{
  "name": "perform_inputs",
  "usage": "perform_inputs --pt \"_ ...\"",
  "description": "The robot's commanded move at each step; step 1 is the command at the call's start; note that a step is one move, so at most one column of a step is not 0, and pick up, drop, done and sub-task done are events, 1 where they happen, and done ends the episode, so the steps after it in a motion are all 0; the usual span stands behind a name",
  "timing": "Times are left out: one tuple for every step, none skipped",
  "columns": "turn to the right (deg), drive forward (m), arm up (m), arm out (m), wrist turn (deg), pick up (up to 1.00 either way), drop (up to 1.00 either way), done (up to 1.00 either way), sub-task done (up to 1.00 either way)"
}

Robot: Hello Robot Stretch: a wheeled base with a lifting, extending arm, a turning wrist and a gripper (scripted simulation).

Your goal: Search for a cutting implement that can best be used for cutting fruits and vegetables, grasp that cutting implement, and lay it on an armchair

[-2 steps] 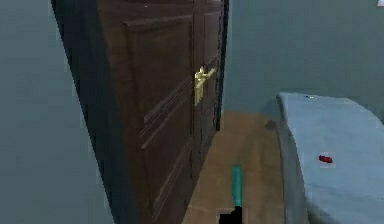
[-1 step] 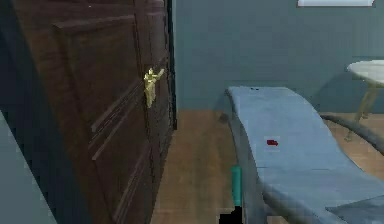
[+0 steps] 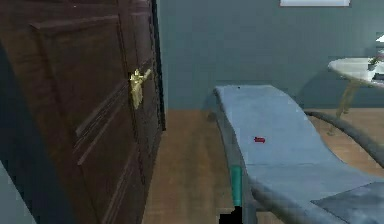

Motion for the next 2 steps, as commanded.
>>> perform_inputs --pt "0.0 1.0 0.0 0.0 0.0 0.0 0.0 0.0 0.0" --pt "0.0 1.0 0.0 0.0 0.0 0.0 0.0 0.0 0.0"
